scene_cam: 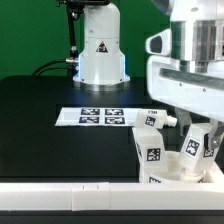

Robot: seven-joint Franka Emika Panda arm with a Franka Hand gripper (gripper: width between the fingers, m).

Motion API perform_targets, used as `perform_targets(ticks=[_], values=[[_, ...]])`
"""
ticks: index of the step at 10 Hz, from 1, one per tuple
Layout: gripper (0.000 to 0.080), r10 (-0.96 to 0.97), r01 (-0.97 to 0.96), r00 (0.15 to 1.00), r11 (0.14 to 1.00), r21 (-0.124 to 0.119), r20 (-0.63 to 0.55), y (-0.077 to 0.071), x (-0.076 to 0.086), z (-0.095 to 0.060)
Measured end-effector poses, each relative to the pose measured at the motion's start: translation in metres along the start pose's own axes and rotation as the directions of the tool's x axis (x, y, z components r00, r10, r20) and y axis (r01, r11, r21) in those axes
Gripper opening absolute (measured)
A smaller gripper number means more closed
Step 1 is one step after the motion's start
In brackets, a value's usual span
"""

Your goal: Assemble stool

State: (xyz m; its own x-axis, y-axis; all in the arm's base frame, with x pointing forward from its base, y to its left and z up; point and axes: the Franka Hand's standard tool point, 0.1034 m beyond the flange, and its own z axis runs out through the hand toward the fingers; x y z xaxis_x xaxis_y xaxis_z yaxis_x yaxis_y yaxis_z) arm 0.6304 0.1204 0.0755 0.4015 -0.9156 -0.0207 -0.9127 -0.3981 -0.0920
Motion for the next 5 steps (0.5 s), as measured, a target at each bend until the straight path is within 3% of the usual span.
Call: perform_targets(ticks=[4, 5], values=[[0.0342, 0.194, -0.194, 0.981, 0.981, 0.008, 0.006, -0.0003, -0.0009, 0.0008], [0.0342, 0.35, -0.351, 0.936, 0.936, 0.017, 0.018, -0.0021, -0.0027, 0.0006]])
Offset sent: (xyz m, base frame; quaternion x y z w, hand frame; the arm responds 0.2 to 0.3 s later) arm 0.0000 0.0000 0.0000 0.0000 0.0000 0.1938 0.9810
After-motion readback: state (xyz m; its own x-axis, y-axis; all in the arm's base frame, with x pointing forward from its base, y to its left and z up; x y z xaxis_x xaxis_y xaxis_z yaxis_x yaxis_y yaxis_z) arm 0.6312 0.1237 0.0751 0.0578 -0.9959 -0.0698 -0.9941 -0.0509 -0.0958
